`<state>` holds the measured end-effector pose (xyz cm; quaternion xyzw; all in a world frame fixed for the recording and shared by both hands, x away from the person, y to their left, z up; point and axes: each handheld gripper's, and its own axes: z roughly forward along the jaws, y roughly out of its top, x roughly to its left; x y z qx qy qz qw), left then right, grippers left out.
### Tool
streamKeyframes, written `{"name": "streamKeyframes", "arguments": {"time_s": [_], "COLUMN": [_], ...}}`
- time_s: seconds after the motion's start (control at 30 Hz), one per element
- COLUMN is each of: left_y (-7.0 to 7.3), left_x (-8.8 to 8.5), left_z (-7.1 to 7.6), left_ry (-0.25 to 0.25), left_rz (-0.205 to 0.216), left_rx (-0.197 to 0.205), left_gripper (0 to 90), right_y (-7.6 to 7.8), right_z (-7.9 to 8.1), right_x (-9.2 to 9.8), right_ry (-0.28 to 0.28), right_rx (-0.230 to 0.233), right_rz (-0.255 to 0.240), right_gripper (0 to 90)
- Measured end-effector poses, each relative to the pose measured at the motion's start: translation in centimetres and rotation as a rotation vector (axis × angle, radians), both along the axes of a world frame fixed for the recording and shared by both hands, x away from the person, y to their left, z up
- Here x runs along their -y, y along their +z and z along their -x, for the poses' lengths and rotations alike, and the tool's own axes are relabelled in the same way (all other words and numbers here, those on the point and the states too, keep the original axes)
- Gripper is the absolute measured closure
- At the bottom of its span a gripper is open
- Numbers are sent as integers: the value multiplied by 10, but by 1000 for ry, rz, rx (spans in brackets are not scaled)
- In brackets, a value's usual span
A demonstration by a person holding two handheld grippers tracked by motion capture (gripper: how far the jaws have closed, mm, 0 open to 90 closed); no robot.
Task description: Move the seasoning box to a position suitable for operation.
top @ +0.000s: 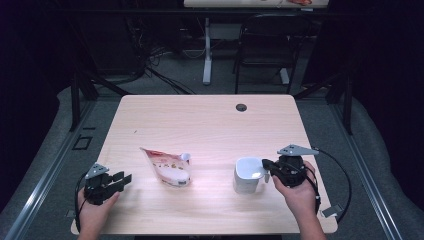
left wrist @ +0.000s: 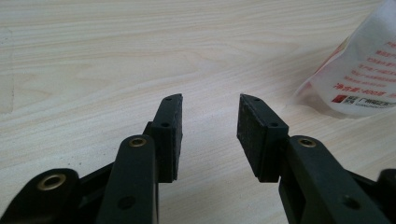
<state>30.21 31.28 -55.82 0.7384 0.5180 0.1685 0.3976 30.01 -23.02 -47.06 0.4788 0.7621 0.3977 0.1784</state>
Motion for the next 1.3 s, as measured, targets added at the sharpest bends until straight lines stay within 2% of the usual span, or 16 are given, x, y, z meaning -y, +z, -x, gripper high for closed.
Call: {"name": "streamKeyframes", "arguments": {"time_s": [0.1,0.2,0.47,0.53,0.6,0.93,1.17,1.3], "left_y": [1,2,3,3,3,2,2,1], "left_x": [-1,-2,-6,-6,-5,-5,-6,-8], "left_z": [1,2,4,3,2,2,2,2], "left_ry": [1,5,31,35,40,27,34,49], "left_rz": [-5,5,17,9,-4,4,-3,-3], "left_rx": [9,12,20,22,25,25,21,18], "left_gripper": [603,598,596,593,588,557,557,556], "right_y": [-3,-5,-7,-8,-8,-15,-20,-24], "right_z": [-1,-2,-3,-3,-3,-6,-7,-7], "right_x": [-1,1,5,6,8,21,27,30], "right_ry": [-2,-6,-14,-17,-20,-28,-29,-37], "right_rx": [-11,-19,-29,-29,-39,-77,-94,-101], "right_rz": [4,-30,-80,-86,-107,-246,-304,-370], "right_gripper": [900,900,900,900,900,900,900,900]}}
